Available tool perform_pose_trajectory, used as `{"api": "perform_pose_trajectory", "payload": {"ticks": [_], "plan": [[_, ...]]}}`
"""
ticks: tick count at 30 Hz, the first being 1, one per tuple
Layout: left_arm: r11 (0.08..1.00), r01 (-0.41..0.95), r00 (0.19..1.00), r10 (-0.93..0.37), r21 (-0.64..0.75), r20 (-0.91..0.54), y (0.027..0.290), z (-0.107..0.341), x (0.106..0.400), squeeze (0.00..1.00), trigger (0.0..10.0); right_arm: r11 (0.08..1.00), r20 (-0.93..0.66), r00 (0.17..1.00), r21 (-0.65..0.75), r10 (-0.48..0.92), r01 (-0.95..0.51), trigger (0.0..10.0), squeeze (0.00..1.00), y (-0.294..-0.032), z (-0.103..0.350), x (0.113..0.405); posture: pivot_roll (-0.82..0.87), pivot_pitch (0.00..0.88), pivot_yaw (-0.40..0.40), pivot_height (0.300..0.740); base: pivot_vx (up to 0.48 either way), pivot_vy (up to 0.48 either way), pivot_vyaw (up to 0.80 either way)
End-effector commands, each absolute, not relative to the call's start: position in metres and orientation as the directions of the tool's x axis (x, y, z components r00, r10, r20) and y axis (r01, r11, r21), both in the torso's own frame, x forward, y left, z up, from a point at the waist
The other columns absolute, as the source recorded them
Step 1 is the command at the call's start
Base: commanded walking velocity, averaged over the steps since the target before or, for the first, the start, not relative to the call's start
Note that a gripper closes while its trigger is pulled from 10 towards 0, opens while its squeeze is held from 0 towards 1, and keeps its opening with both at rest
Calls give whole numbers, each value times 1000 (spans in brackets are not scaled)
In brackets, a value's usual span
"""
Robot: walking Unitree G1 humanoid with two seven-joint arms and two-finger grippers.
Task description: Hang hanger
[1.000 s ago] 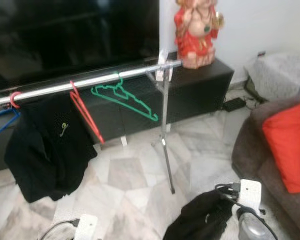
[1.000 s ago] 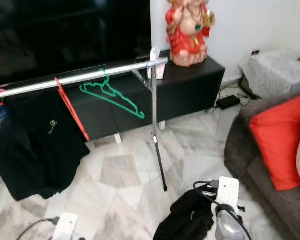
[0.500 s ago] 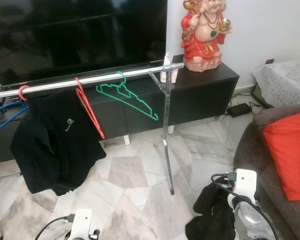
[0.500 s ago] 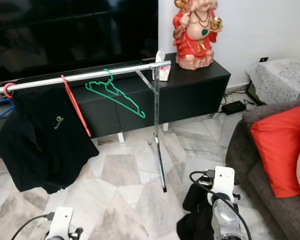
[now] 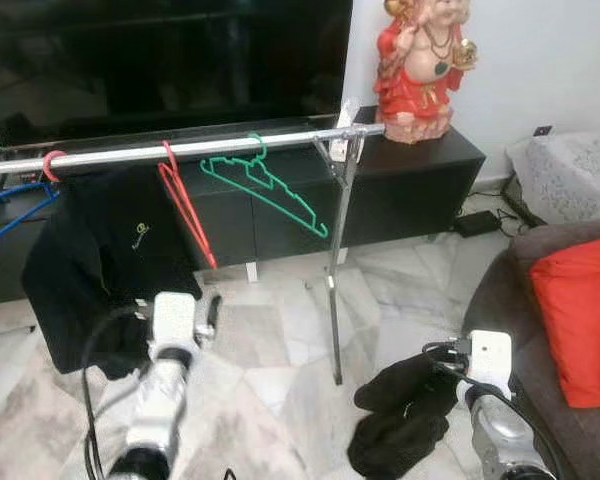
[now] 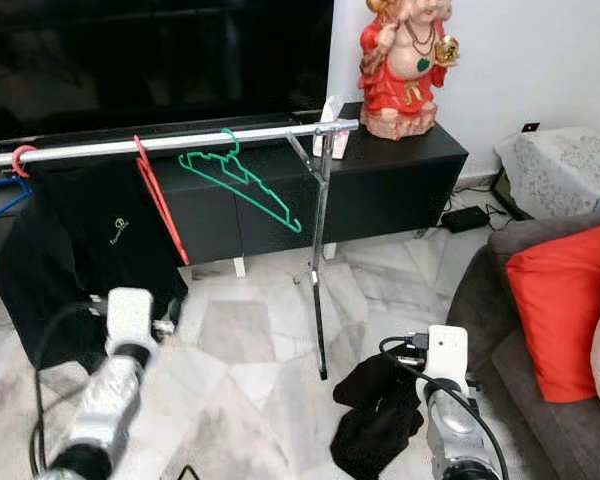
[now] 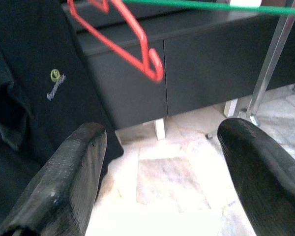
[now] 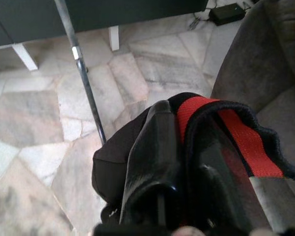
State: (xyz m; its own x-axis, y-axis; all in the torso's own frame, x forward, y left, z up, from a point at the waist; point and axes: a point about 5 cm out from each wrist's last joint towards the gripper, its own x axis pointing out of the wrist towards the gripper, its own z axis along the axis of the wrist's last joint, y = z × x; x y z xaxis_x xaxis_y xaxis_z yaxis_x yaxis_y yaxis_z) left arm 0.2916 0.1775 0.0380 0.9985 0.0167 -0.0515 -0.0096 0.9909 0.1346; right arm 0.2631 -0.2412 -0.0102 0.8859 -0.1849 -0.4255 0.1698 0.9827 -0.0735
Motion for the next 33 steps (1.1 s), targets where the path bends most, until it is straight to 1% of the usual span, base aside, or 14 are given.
{"api": "perform_pose_trajectory", "payload": {"ticks": [1, 4, 7, 13, 16, 21, 28, 33], "plan": [[991, -4, 999, -1, 136, 33, 174, 53, 296, 0, 10000, 982, -430, 883, -75, -190, 175, 10000, 0, -246, -8, 265, -131, 0, -58, 740, 0, 0, 0], [990, 21, 994, -35, 140, 99, 167, 65, 292, 0, 10000, 981, -459, 867, -68, -193, 182, 10000, 0, -246, -12, 262, -127, 0, -64, 740, 0, 0, 0], [991, 12, 995, -25, 130, 101, 167, 66, 291, 0, 10000, 980, -475, 857, -70, -197, 187, 10000, 0, -247, -15, 259, -129, 0, -62, 740, 0, 0, 0], [991, 37, 994, -49, 127, 97, 162, 69, 294, 0, 10000, 976, -473, 855, -68, -213, 206, 10000, 0, -250, -17, 255, -152, 0, -30, 740, 0, 0, 0], [991, 40, 994, -53, 131, 96, 164, 74, 294, 0, 10000, 972, -474, 850, -59, -228, 228, 10000, 0, -249, -19, 252, -156, 0, -23, 740, 0, 0, 0], [990, 20, 994, -34, 138, 101, 171, 80, 296, 0, 10000, 978, -520, 830, -63, -202, 198, 10000, 0, -241, -27, 247, -132, 0, -30, 740, 0, 0, 0], [992, 4, 993, -19, 127, 116, 173, 85, 288, 0, 10000, 989, -580, 801, -76, -149, 130, 10000, 0, -229, -36, 243, -104, 0, -50, 740, 0, 0, 0], [993, -14, 995, 2, 117, 102, 175, 82, 279, 0, 10000, 990, -626, 766, -84, -144, 117, 10000, 0, -228, -44, 232, -83, 0, -67, 740, 262, 0, 0]]}}
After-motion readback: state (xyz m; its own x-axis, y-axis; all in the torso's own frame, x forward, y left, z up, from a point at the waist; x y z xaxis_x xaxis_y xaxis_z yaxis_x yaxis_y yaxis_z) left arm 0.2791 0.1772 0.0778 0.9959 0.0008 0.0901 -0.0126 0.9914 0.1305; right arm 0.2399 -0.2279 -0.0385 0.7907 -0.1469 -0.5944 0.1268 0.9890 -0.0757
